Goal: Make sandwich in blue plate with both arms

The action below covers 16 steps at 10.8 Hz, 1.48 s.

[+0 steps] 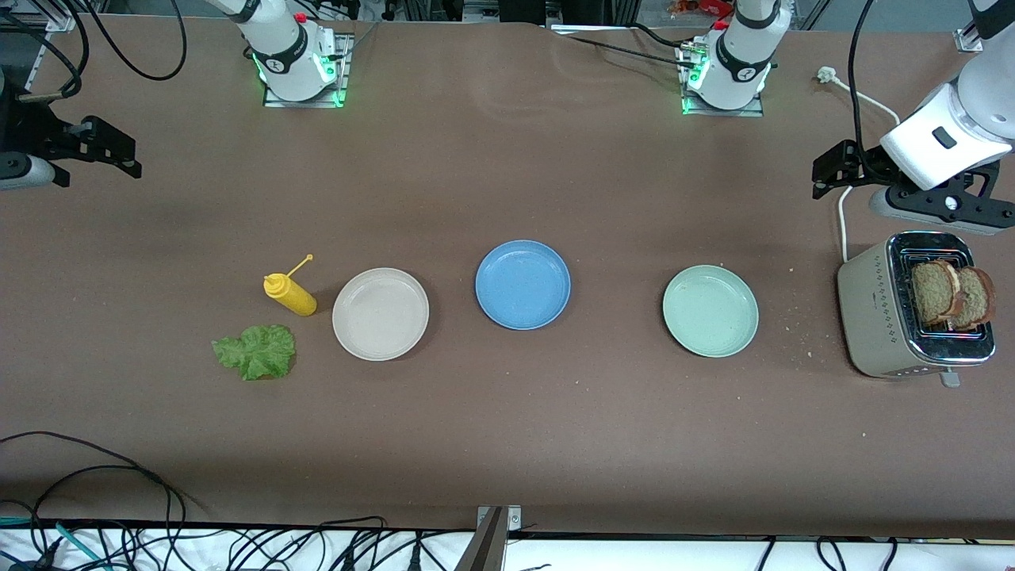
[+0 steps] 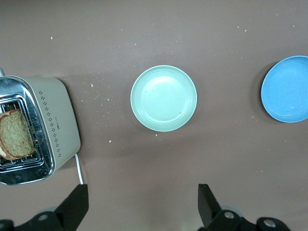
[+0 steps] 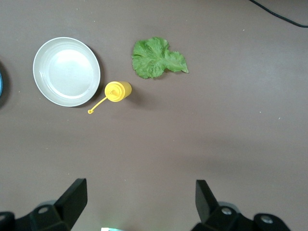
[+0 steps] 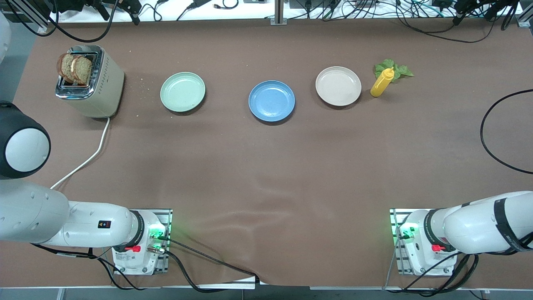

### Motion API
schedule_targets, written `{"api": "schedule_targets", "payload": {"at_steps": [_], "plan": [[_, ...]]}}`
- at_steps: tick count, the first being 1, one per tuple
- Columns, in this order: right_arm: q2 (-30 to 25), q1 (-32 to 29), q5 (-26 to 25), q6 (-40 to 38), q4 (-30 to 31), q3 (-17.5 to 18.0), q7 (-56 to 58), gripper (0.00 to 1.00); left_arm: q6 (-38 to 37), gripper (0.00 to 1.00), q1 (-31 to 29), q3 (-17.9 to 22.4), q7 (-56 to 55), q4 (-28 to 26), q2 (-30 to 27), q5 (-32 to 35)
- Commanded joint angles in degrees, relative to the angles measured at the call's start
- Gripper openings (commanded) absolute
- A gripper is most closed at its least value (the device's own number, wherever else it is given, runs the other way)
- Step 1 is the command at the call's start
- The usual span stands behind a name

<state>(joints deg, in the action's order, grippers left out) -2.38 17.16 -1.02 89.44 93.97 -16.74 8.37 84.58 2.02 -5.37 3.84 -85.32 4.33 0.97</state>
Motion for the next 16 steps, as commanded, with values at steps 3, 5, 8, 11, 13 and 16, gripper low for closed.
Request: {"api": "schedule_targets", "payload": {"at_steps": [3,5,8,11,13,16], "plan": [[2.03,0.15,4.35,-0.14,-0.81,-0.40,-0.55,1.00,-0.74,1.00,0.09,0.28,1.08,0.51,-0.03,-1.41],[1.68,0.15,4.27,-0.93,-1.16,-0.31,-0.20,1.00,-0.74,1.00,0.09,0.28,1.08,0.51,-0.03,-1.41],[1.50,0.59,2.53,-10.32,-3.53,1.61,0.33,1.00,-0.74,1.00,0.00,0.28,1.17,0.51,-0.03,-1.41],[0.80,0.59,1.99,-14.81,-4.06,3.81,2.80,1.00,-0.74,1.00,0.00,0.28,1.17,0.51,-0.03,-1.41],[0.54,0.59,1.46,-17.37,-4.06,5.31,2.96,1.00,-0.74,1.00,0.00,0.28,1.17,0.59,-0.03,-1.41],[0.54,0.59,1.11,-18.25,-4.76,5.40,4.55,1.00,-0.74,1.00,0.09,0.28,1.08,0.59,-0.03,-1.41]]}}
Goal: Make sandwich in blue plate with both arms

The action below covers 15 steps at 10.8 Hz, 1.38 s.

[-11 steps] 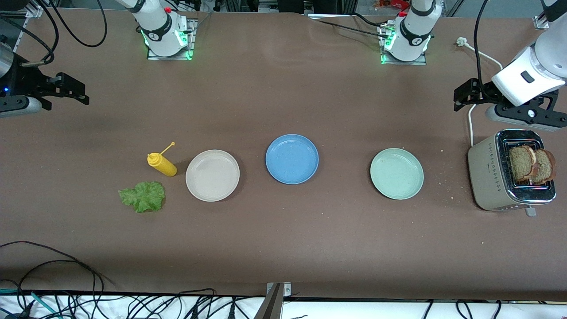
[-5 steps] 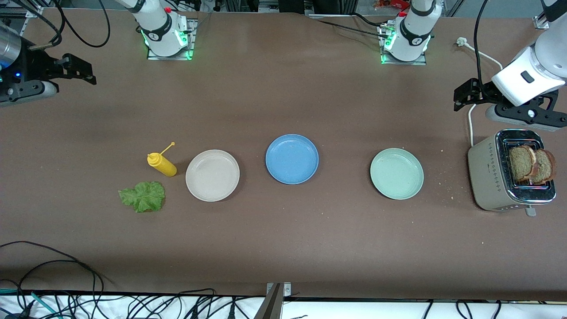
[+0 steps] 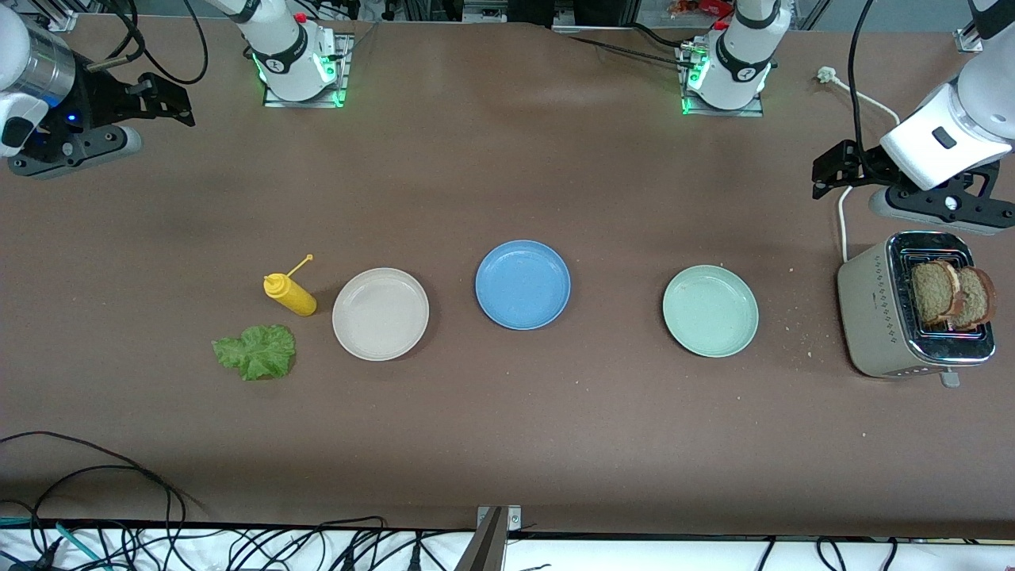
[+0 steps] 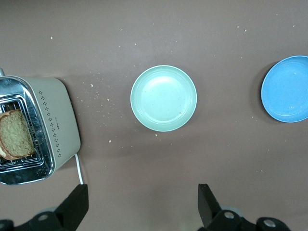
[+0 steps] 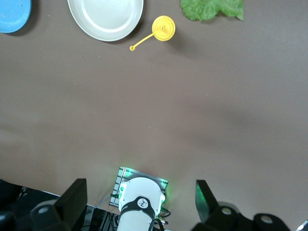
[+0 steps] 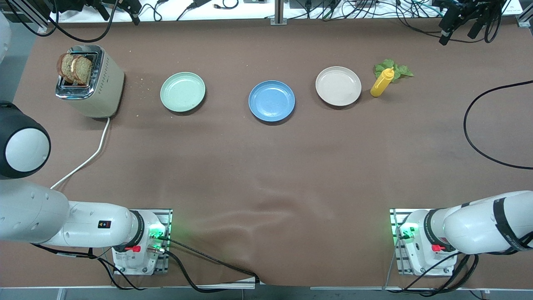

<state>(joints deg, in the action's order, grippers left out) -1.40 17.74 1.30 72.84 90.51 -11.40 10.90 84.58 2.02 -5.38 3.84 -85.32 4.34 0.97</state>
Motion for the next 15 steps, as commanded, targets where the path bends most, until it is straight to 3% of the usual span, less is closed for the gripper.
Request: {"api": "schedule_targets", "payload": {"at_steps": [1,15], "plan": [[-0.45,0.01,-1.22,-1.74,-1.30,0.06,2.02,1.00,-0.73,1.00,0.08,0.28,1.17,0.60,-0.04,-1.41],[-0.45,-0.07,-0.42,-3.23,-2.53,-0.56,1.67,1.00,-0.73,1.00,0.08,0.28,1.08,0.60,-0.04,-1.41]]}}
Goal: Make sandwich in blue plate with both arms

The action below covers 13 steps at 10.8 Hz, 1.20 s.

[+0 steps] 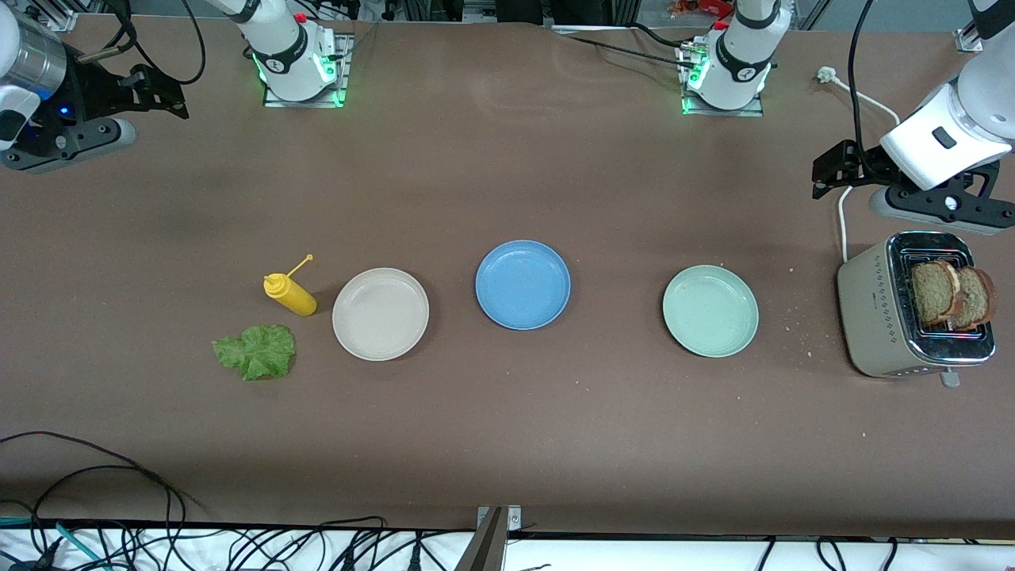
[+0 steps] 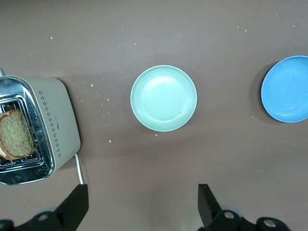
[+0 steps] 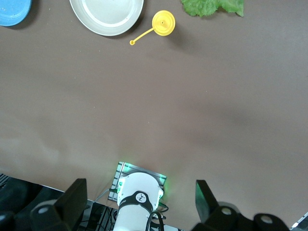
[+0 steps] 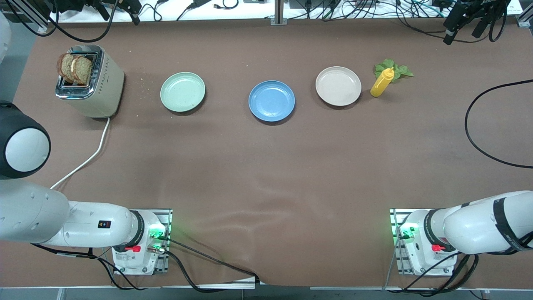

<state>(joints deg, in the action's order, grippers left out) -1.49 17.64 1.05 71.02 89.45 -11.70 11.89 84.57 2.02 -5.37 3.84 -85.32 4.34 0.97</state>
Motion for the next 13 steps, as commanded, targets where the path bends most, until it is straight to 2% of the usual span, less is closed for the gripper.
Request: {"api": "schedule_targets", "payload": {"at_steps": [1,5,8,11,13], "plan": [[-0.35,0.02,-0.17,-1.50,-1.99,-0.25,0.94,1.00,-0.73,1.00,0.08,0.28,1.08,0.59,-0.03,-1.41],[-0.27,-0.24,-0.17,-2.03,-2.17,-0.69,1.03,1.00,-0.73,1.00,-1.05,0.98,1.08,0.68,0.40,-0.45],[-0.27,-0.33,0.97,-1.94,-2.17,-2.44,1.30,1.00,-0.38,1.00,-6.84,1.33,1.26,0.77,2.77,-0.27],[-0.27,-0.33,1.15,-1.94,-2.35,-3.24,0.86,1.00,0.85,1.00,-15.10,1.33,4.40,0.95,8.38,1.22],[-0.35,-0.33,1.94,-2.29,-2.61,-4.72,0.77,1.00,7.77,1.00,-18.96,1.24,10.36,0.68,11.90,4.55]]}}
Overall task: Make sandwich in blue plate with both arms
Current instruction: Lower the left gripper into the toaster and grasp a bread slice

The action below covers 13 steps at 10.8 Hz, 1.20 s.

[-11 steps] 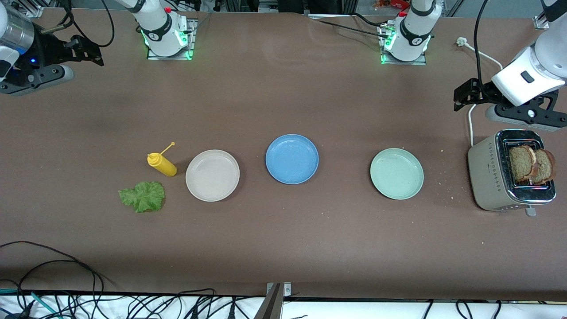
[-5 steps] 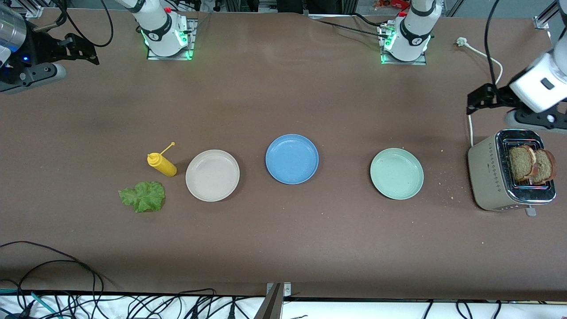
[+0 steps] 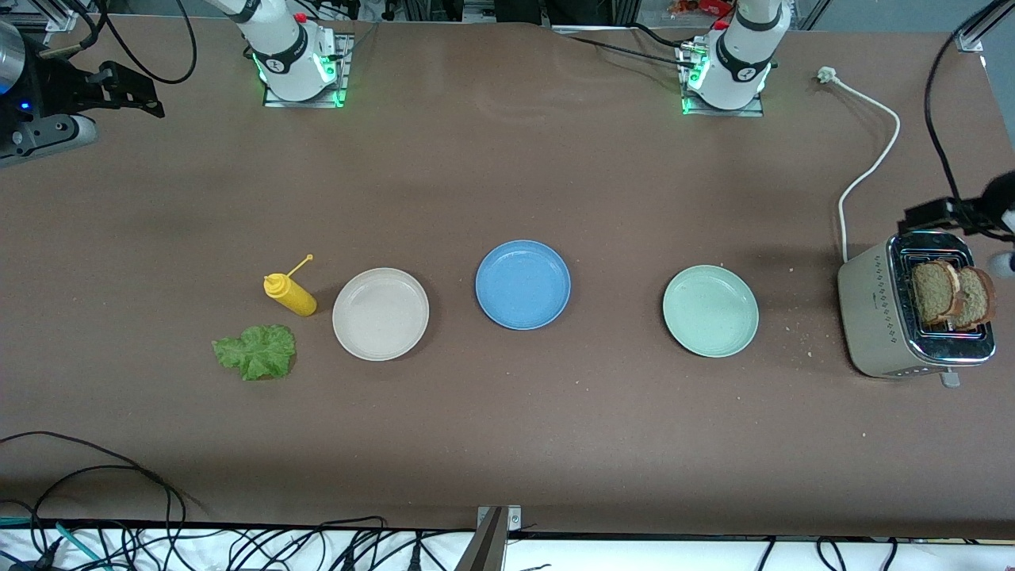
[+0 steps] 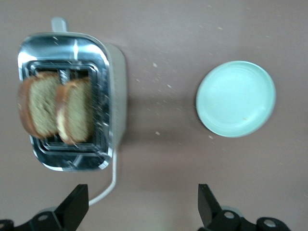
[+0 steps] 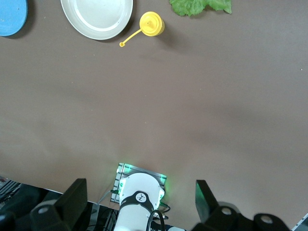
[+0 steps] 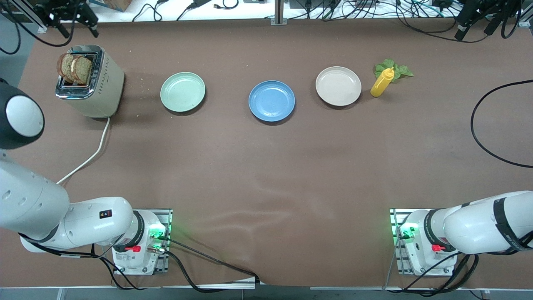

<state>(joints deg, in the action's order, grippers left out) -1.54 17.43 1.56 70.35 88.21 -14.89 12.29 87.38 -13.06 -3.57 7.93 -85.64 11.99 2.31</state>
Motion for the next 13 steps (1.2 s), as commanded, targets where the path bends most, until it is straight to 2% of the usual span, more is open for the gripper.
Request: {"api": "schedule_targets", "payload": {"at_steps": [1,3,4,6,7,8,9,10,11,12,13], "plan": [[-0.30,-0.21,2.12,-1.79,-1.46,-2.07,0.37,1.00,6.99,1.00,-5.47,-0.56,9.62,1.09,6.53,3.40],[-0.30,-0.12,4.14,-1.79,-1.73,-4.88,0.19,1.00,12.09,1.00,-8.72,-0.56,15.24,1.09,10.14,3.41],[-0.30,-0.12,4.24,-1.79,-1.82,-5.15,-0.76,1.00,13.33,0.99,-10.13,-0.56,17.01,0.92,11.38,3.23],[-0.30,-0.12,4.24,-2.14,-1.82,-5.07,-1.56,1.00,13.34,0.90,-10.23,-0.56,17.03,-0.04,12.79,2.97],[-0.30,-0.12,4.24,-2.14,-1.99,-5.15,-1.74,1.00,13.17,0.77,-10.31,-0.56,16.86,-0.57,13.23,2.97],[-0.30,-0.21,4.15,-2.14,-1.99,-5.24,-1.65,1.00,13.08,0.58,-10.14,-0.56,17.12,-0.58,13.76,3.40],[-0.30,-0.21,3.98,-2.14,-1.99,-5.33,-1.57,1.00,13.08,0.47,-9.88,-0.56,17.12,-0.58,14.28,3.93],[-0.39,-0.21,3.89,-2.23,-1.99,-5.33,-1.56,1.00,13.08,0.23,-9.70,-0.64,17.12,-0.49,14.46,6.11],[-0.39,-0.12,3.97,-2.58,-1.99,-5.33,-1.56,1.00,13.08,0.11,-9.53,-0.73,17.12,-0.49,14.38,6.91],[-0.39,-0.21,4.15,-2.93,-1.99,-5.33,-1.56,1.00,13.08,0.09,-9.61,-0.73,17.21,-0.49,14.46,6.92],[-0.39,-0.12,4.15,-2.94,-1.99,-5.24,-1.65,1.00,12.99,0.00,-9.61,-0.82,17.12,-0.31,14.38,6.92]]}}
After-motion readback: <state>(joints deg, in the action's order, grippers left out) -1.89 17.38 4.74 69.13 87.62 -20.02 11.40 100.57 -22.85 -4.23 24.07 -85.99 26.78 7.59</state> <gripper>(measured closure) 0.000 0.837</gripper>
